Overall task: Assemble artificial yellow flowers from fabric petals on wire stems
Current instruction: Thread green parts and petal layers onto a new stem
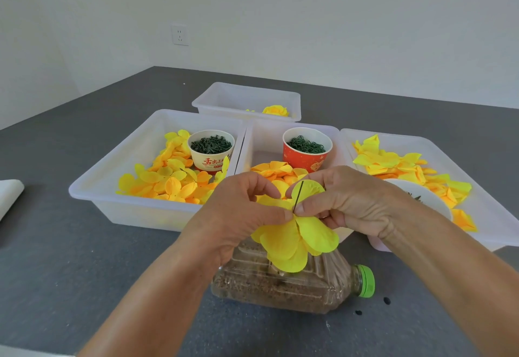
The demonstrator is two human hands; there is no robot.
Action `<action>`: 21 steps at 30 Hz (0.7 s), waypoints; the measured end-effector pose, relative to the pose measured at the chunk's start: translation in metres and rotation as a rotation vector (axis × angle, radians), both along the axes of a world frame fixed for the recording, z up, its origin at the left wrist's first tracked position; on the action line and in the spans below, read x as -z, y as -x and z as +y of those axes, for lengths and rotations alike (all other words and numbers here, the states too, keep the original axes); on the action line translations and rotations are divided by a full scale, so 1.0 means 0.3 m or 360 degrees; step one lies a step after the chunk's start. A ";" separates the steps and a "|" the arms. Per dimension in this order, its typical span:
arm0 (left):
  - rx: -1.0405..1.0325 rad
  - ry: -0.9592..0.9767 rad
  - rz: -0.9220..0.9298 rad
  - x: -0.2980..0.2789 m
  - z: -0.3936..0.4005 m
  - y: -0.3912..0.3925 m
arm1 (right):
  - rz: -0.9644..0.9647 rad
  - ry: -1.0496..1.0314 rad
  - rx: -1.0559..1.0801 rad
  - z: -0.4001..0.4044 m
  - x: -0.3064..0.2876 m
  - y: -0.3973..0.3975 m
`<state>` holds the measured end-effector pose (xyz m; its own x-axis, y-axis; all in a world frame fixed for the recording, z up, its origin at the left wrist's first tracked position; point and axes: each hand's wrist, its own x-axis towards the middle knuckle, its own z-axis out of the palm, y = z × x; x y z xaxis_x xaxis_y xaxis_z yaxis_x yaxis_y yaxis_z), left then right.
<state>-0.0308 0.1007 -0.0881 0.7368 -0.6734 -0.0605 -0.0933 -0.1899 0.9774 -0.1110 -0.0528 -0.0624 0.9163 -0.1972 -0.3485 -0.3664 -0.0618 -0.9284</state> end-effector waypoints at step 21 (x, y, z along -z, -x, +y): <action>0.0014 -0.0065 -0.0595 -0.021 0.012 0.016 | -0.0017 0.0017 0.0024 0.009 -0.003 0.015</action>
<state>-0.0355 0.1044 -0.0818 0.7074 -0.6822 0.1847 -0.4440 -0.2256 0.8672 -0.1155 -0.0501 -0.0616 0.9169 -0.2146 -0.3365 -0.3574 -0.0663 -0.9316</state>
